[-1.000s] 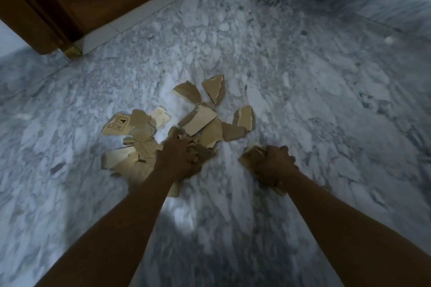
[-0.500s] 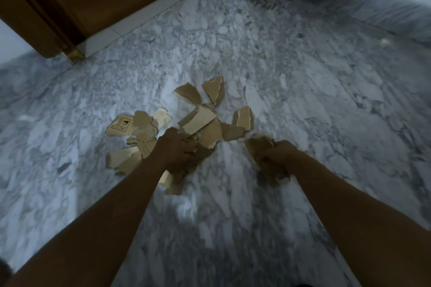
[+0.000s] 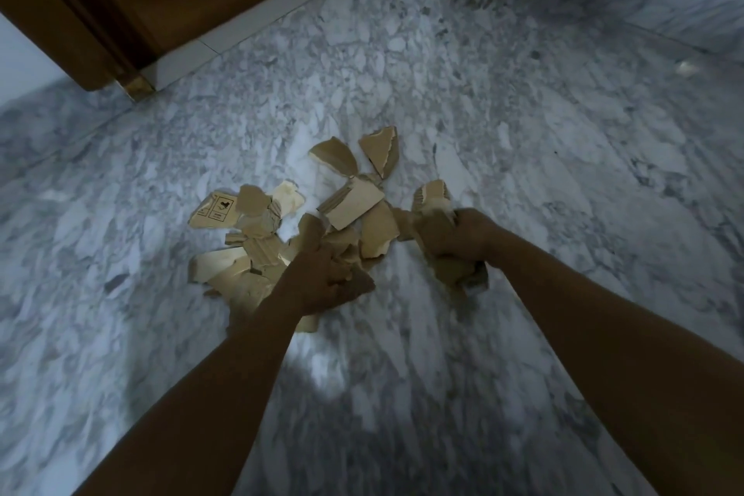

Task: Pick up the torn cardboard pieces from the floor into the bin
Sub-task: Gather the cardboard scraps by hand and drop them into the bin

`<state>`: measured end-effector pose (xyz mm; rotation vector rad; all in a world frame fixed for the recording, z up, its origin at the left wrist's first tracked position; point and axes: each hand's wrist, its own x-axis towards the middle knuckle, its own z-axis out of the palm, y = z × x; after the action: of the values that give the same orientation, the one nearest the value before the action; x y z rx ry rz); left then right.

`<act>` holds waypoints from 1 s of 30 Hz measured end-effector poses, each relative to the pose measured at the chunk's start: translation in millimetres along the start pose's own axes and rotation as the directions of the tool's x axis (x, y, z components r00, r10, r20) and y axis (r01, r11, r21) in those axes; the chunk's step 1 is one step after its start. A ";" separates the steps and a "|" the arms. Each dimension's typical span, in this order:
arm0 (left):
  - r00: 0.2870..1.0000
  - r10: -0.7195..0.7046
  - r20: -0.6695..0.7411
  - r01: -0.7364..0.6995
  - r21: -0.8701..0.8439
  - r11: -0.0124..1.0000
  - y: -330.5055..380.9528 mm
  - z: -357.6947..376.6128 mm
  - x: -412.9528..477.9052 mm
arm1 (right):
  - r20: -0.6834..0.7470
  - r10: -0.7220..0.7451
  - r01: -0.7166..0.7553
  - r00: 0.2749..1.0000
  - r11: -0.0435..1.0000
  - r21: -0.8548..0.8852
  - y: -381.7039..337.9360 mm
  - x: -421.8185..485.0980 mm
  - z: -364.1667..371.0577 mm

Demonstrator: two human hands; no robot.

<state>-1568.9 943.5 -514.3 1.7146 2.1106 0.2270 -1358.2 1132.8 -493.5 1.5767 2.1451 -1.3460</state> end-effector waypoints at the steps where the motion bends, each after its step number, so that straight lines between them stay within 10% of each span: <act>1: 1.000 -0.008 0.027 0.008 0.003 1.000 -0.8 4.7 -1.0 | -0.005 -0.045 0.044 0.999 0.996 -0.071 -13.1 2.7 -1.1; 9: 0.992 -0.100 -0.077 0.096 -0.053 0.994 -31.0 21.0 14.4 | -0.079 -0.136 0.092 0.988 0.909 -0.407 -21.0 36.7 45.6; 13: 0.985 -0.153 -0.082 0.169 0.236 0.957 -30.1 20.6 12.3 | -0.158 -0.144 0.040 0.977 0.851 -0.524 -19.5 30.6 53.0; 17: 0.979 -0.155 -0.130 0.142 -0.103 0.984 -26.8 17.4 9.5 | -0.183 -0.142 0.022 0.973 0.844 -0.536 -15.0 10.3 50.0; 30: 0.954 -0.194 0.229 0.270 -0.374 0.887 -0.4 -53.9 52.1 | -0.198 0.202 -0.115 0.959 0.918 0.380 30.9 17.5 -27.0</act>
<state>-1599.7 1000.6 -476.7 1.1853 1.9439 0.3837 -1330.5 1165.7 -505.4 2.0974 1.9047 -1.6491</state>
